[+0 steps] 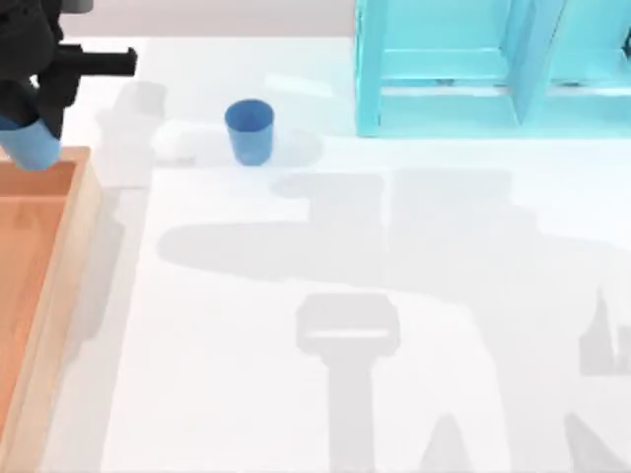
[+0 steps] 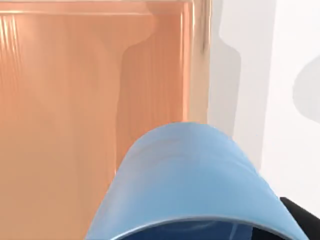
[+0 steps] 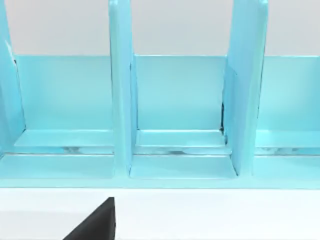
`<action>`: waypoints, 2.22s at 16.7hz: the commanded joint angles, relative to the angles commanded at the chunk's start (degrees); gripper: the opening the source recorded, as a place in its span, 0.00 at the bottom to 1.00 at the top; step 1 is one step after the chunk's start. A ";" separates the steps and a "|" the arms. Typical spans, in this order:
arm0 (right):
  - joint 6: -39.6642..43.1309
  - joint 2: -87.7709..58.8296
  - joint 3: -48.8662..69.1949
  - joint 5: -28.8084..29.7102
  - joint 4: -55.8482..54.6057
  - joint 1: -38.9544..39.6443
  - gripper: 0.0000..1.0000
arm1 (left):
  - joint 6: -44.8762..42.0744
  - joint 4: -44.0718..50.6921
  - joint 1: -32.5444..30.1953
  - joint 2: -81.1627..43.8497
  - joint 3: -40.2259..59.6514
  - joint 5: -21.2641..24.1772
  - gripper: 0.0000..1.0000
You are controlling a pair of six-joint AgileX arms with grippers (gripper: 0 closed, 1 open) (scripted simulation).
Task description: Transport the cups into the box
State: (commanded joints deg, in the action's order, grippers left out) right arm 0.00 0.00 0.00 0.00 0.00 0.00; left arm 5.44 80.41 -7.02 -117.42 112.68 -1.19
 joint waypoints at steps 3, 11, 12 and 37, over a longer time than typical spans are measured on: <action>0.00 0.00 0.00 0.00 0.00 0.00 1.00 | -5.52 -0.58 5.71 10.25 -11.35 0.17 0.00; 0.00 0.00 0.00 0.00 0.00 0.00 1.00 | -18.95 -1.87 19.49 35.12 -39.44 0.82 0.00; 0.00 0.00 0.00 0.00 0.00 0.00 1.00 | -20.00 -1.97 20.55 37.04 -41.62 0.86 0.00; 0.00 0.00 0.00 0.00 0.00 0.00 1.00 | -24.12 -17.06 24.66 37.93 -57.86 0.97 0.38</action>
State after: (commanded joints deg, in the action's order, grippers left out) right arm 0.00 0.00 0.00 0.00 0.00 0.00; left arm -18.68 63.34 17.64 -79.49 54.81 -0.21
